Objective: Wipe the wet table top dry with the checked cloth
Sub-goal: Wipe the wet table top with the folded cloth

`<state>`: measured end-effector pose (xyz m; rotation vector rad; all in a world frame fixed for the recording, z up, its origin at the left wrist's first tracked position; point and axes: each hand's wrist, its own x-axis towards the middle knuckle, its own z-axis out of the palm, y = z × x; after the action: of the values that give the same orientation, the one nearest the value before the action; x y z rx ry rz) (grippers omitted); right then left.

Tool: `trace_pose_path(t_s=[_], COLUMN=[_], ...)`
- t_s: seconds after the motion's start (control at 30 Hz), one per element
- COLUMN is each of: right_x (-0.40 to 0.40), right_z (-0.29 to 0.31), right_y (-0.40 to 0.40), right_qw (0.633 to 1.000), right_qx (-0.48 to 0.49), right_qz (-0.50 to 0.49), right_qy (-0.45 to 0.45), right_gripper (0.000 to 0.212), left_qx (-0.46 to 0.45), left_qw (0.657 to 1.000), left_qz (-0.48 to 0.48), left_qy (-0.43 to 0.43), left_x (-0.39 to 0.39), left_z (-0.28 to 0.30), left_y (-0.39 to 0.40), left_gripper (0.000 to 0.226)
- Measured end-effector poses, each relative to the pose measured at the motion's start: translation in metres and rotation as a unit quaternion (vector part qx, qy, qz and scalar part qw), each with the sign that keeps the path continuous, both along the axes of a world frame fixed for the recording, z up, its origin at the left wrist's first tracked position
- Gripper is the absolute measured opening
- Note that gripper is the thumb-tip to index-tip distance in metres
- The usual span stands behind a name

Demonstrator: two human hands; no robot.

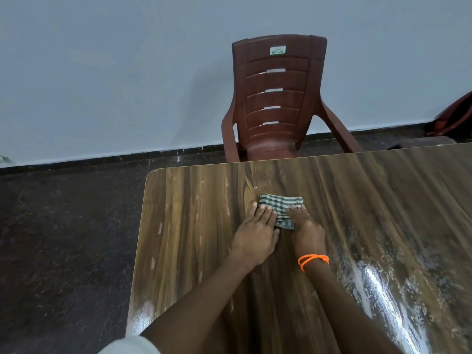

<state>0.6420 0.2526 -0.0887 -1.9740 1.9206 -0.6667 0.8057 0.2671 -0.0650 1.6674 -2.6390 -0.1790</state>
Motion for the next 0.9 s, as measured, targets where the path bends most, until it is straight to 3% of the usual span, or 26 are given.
trace_pose_path(t_s=[0.17,0.43,0.63,0.73,0.9], right_x=[0.030,0.023,-0.009,-0.002,0.033], right_z=[0.011,0.002,0.002,0.008,0.016], right_y=[-0.038,-0.004,-0.022,-0.047,-0.078], right_qw=[0.999,0.994,0.999,1.000,0.999], right_qx=[-0.012,-0.009,-0.002,-0.011,-0.022], right_qz=[0.031,0.105,0.035,0.002,0.027], right_qy=[-0.018,-0.015,0.012,0.021,-0.006], right_gripper=[0.039,0.044,0.052,0.046,0.038], left_qx=[-0.007,-0.003,-0.004,-0.010,-0.010], left_qw=[0.999,0.999,0.999,0.999,0.998], left_qz=[0.021,-0.003,-0.024,-0.016,0.010], left_qy=[-0.036,-0.044,-0.042,-0.049,-0.053], left_x=[0.025,0.034,-0.004,-0.005,0.028], left_z=[0.002,0.002,0.002,0.004,0.007], left_y=[-0.034,0.000,-0.025,-0.052,-0.071], left_gripper=[0.075,0.067,0.066,0.061,0.059])
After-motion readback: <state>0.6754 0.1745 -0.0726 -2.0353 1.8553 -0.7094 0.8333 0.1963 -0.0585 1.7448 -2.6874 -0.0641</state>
